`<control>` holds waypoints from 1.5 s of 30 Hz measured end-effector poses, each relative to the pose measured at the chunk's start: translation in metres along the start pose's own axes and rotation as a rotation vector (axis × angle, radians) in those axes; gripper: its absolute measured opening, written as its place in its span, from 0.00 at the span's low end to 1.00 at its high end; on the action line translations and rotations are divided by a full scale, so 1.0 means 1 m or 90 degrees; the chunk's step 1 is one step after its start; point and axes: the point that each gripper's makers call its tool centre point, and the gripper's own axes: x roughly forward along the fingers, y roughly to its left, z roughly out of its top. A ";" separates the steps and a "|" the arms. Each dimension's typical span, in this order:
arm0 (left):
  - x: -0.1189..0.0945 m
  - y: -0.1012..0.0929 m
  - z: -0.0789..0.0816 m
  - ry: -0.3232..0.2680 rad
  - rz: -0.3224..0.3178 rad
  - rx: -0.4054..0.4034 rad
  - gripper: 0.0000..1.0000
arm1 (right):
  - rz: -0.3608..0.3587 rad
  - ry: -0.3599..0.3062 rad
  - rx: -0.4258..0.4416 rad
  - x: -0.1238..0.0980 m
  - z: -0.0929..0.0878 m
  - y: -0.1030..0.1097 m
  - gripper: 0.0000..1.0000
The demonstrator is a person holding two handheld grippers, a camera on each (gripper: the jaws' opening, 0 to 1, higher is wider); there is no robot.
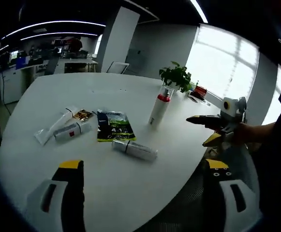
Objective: Arrange the skincare products in the storage area until every visible bottle or jar stands upright without overlapping.
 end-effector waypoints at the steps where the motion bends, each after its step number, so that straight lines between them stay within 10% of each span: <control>1: -0.002 0.001 -0.001 0.000 0.003 -0.001 0.99 | 0.001 0.000 0.001 0.000 -0.001 0.002 0.97; 26: -0.013 0.009 -0.015 -0.013 0.028 -0.020 0.95 | 0.023 0.050 -0.042 0.009 -0.010 0.010 0.91; 45: -0.013 0.003 -0.015 -0.011 0.029 -0.019 0.95 | 0.082 0.119 -0.084 0.064 -0.007 0.015 0.76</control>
